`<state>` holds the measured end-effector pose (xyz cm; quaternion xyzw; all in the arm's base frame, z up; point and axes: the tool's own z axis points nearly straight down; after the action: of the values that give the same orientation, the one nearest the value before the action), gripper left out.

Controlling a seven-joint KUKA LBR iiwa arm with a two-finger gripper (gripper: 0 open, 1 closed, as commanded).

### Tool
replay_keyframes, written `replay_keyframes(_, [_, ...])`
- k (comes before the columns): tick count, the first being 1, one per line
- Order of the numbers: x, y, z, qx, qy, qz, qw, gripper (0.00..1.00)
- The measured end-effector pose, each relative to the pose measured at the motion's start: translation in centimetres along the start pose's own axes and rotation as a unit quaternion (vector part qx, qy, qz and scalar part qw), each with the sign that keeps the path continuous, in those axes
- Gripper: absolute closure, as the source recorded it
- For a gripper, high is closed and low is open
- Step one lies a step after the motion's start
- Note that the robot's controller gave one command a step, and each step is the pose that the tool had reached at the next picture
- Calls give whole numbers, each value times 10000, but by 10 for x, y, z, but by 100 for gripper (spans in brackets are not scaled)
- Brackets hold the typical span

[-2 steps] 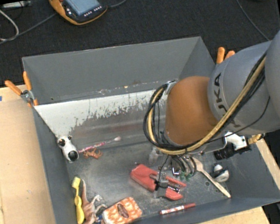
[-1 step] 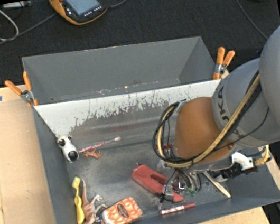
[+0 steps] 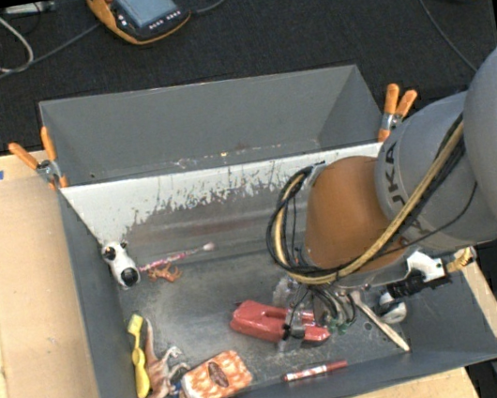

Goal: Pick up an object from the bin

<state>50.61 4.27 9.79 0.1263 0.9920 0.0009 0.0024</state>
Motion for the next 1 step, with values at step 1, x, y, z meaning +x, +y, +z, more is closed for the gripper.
replay_keyframes(1, [0,0,0,-1,-1,1,10000,100])
